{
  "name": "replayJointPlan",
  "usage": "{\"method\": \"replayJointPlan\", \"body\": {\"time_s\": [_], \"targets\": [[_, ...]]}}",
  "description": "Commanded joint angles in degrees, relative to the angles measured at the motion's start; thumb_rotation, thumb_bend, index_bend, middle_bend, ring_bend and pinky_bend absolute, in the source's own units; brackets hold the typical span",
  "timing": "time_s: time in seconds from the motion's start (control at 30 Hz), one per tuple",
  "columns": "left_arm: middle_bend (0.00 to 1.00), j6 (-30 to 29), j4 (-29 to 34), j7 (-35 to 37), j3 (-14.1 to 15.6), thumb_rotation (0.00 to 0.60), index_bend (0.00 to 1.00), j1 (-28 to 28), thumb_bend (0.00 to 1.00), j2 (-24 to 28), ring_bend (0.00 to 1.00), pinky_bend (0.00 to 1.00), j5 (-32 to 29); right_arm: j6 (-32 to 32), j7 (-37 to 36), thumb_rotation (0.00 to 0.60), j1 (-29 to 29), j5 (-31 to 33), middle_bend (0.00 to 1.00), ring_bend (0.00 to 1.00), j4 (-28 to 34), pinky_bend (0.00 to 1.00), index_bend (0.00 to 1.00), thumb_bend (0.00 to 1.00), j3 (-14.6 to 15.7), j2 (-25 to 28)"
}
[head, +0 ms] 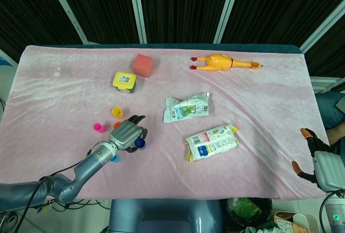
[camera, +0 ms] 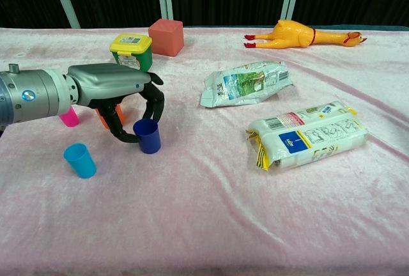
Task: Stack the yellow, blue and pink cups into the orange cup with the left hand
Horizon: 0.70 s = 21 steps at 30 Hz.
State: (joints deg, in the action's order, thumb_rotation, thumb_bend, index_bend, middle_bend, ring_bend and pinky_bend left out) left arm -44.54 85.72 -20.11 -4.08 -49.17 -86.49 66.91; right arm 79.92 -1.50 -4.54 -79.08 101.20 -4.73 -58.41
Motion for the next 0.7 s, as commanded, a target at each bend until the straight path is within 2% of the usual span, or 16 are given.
{"method": "replayJointPlan", "body": {"time_s": [0.03,0.3,0.7], "targets": [[0.5,-0.16,0.19,-0.02,0.01,0.6,0.46,-0.03,0.28,0.11,0.01,0.11,0.08,-0.03,0.02,0.6,0.0,0.07,0.06,0.16,0.05,0.21,0.03,0.27,0.0,0.02],[0.5,-2.1,2.17,0.48,-0.16,0.6,0.46,0.57,0.28,1.86,0.01,0.11,1.18,-0.13,0.4,0.6,-0.04,0.1,0.06,0.16,-0.05,0.21,0.03,0.27,0.07,0.01],[0.5,-9.36,9.16,4.15,-1.85,0.6,0.46,4.2,0.28,10.82,0.01,0.11,4.36,-0.03,0.98,0.6,-0.06,-0.07,0.06,0.16,0.01,0.21,0.03,0.27,0.18,-0.22]]}}
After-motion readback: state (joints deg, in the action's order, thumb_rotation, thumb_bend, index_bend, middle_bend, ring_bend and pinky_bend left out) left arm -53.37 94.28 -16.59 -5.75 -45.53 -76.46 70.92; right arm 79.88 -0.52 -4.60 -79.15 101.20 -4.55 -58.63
